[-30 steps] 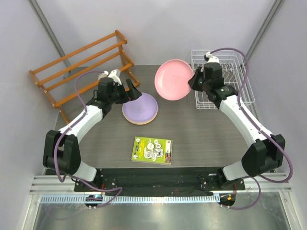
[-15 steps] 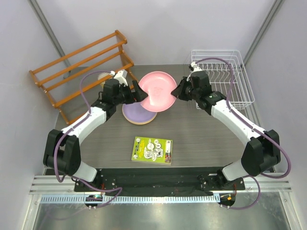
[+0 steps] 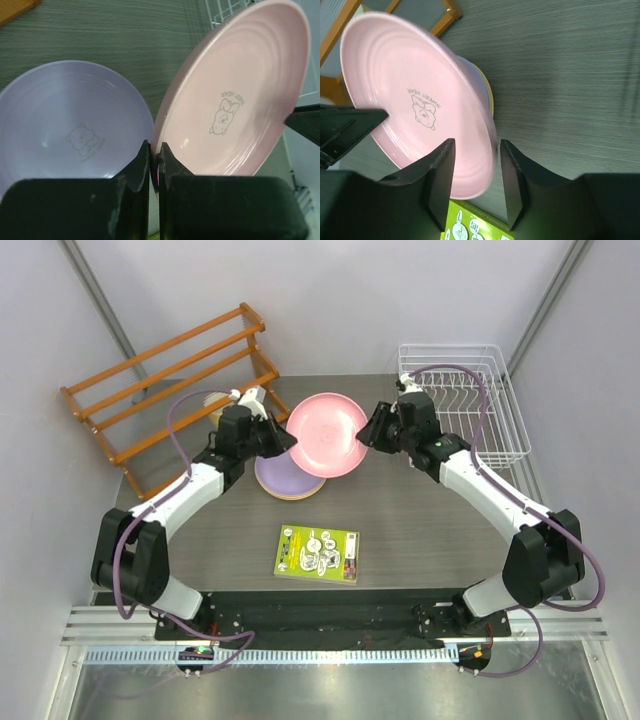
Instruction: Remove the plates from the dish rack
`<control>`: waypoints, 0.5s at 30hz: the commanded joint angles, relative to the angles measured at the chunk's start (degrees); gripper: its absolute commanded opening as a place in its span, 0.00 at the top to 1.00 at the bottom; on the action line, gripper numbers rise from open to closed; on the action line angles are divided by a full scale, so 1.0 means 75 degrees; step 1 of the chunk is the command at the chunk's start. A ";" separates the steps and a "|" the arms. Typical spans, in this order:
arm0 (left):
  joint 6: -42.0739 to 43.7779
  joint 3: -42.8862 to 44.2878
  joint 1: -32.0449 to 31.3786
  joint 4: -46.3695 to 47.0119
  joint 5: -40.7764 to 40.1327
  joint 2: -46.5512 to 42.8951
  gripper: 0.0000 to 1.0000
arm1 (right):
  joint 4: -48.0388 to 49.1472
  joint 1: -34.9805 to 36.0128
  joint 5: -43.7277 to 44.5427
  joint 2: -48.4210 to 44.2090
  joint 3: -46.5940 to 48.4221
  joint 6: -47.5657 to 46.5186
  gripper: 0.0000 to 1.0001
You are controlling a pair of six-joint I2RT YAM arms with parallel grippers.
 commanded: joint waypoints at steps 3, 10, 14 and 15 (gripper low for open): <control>0.0562 0.0055 0.0007 -0.0505 -0.0908 0.0047 1.00 | 0.0057 -0.0004 0.0941 -0.0384 0.0295 -0.0369 0.48; 0.0633 0.0090 0.0159 -0.1008 -0.1354 0.0164 1.00 | -0.0295 -0.0110 0.1364 -0.0443 0.0202 -0.0663 0.42; 0.0516 0.0101 0.0370 -0.1325 -0.1424 0.0293 1.00 | -0.0342 -0.0145 0.1352 -0.0338 0.0143 -0.0687 0.42; 0.0504 0.0078 0.0417 -0.1361 -0.1436 0.0317 1.00 | -0.0342 -0.0157 0.1305 -0.0315 0.0131 -0.0687 0.42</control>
